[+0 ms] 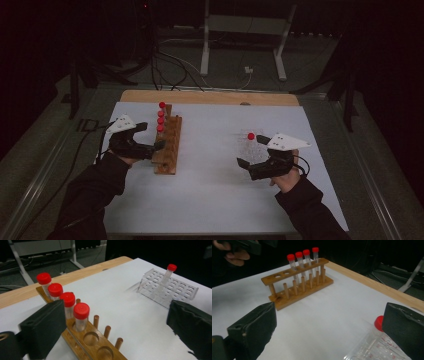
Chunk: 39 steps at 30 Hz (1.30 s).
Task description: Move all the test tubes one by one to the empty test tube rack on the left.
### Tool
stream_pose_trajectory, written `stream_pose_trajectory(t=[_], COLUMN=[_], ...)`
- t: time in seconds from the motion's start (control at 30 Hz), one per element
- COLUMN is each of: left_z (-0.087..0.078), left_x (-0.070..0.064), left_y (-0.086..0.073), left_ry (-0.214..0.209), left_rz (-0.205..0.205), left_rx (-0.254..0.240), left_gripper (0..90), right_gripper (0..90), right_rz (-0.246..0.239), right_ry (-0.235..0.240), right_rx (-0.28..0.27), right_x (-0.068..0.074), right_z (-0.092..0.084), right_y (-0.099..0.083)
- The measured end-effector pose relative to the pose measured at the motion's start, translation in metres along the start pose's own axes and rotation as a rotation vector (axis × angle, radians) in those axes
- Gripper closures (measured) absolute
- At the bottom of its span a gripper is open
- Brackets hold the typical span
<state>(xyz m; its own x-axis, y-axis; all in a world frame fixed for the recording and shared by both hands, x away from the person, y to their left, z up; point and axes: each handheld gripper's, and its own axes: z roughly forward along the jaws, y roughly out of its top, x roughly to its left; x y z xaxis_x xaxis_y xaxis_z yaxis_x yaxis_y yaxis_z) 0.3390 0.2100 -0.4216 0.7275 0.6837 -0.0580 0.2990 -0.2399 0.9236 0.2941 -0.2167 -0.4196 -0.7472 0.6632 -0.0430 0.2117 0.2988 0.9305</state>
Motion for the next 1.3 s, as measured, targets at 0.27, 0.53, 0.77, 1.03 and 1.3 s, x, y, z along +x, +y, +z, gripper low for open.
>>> stream_pose_trajectory(t=[0.27, 0.53, 0.77, 1.03, 1.3], left_z=[-0.006, -0.004, -0.003, 0.000, 0.001], left_x=[-0.005, -0.007, -0.007, -0.007, -0.008], left_y=[-0.007, -0.012, -0.014, -0.017, -0.017], left_ry=[-0.029, -0.056, -0.057, -0.065, -0.068], left_rz=[0.003, -0.008, -0.013, -0.017, -0.018], left_rx=[-0.015, -0.019, -0.016, 0.000, 0.003], left_gripper=[2.9, 2.9, 2.9, 2.9, 2.9], right_gripper=[0.0, 0.0, 0.0, 6.4, 20.8], right_rz=[0.023, 0.048, 0.089, 0.092, 0.079], right_ry=[-0.053, -0.073, -0.084, -0.097, -0.103], right_rx=[0.034, 0.103, 0.174, 0.198, 0.224], right_x=[-0.019, -0.039, -0.051, -0.054, -0.054], right_z=[0.003, 0.011, 0.021, 0.028, 0.035], right_y=[-0.004, -0.016, -0.027, -0.033, -0.034])
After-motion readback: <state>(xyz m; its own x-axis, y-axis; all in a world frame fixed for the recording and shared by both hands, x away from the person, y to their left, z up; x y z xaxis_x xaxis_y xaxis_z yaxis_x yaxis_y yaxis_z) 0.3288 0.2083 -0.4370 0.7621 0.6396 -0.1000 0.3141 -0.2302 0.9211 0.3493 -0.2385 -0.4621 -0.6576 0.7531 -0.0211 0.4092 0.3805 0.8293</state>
